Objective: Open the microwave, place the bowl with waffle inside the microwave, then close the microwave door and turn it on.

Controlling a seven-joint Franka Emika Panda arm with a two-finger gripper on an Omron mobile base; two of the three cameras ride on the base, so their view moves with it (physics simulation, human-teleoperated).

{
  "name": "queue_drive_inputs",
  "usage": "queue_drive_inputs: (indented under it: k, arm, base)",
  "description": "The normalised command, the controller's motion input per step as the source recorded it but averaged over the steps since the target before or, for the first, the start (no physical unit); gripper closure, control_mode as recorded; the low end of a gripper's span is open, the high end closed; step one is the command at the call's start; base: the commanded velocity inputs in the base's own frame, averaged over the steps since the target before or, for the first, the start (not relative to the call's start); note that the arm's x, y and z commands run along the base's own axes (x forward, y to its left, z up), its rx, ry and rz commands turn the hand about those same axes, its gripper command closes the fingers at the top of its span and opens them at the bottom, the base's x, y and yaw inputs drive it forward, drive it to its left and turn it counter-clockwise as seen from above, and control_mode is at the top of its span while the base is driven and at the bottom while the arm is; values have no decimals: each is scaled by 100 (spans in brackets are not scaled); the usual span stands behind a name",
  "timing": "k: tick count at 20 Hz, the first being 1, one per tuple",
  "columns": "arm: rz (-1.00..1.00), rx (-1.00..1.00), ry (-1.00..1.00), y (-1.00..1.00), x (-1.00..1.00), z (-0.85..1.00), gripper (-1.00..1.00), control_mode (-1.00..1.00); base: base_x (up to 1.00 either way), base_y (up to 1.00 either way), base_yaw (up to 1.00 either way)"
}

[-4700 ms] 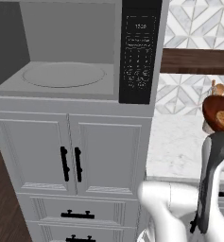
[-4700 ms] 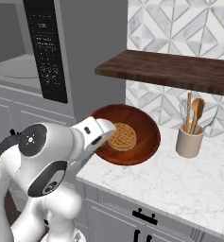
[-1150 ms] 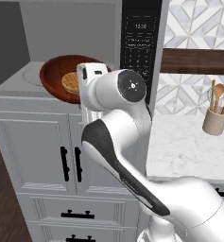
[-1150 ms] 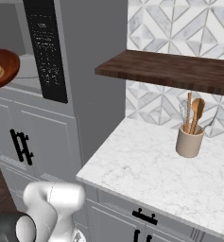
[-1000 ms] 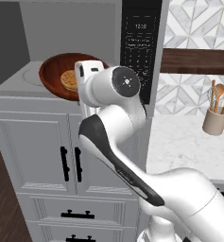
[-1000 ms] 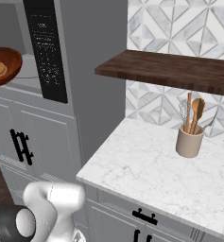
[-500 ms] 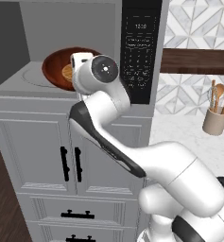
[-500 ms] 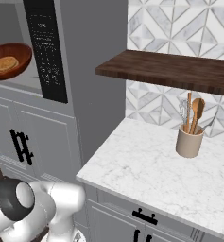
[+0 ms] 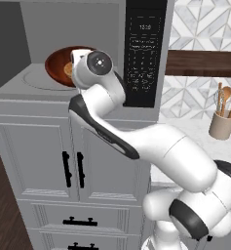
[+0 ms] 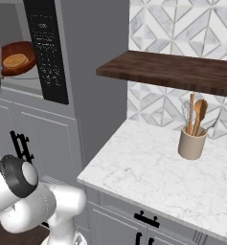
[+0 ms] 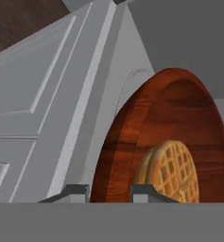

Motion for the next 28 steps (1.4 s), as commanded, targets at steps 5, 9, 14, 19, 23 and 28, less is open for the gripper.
queue_drive_inputs:
  k: [5,9,14,19,23,28]
  arm:
    - [0,-6,6,2,40,-19,100,-100]
    - [0,-7,5,2,41,-21,100,-100]
    - [0,-6,3,6,47,-15,100,-100]
    - [0,-6,0,26,46,-15,100,-100]
    - [0,-5,0,18,25,-12,100,-100]
    - [0,-5,-2,11,12,-8,-100,-100]
  base:
    - [0,0,0]
    - [0,0,0]
    - [0,0,0]
    - [0,0,0]
    - [0,0,0]
    - [0,0,0]
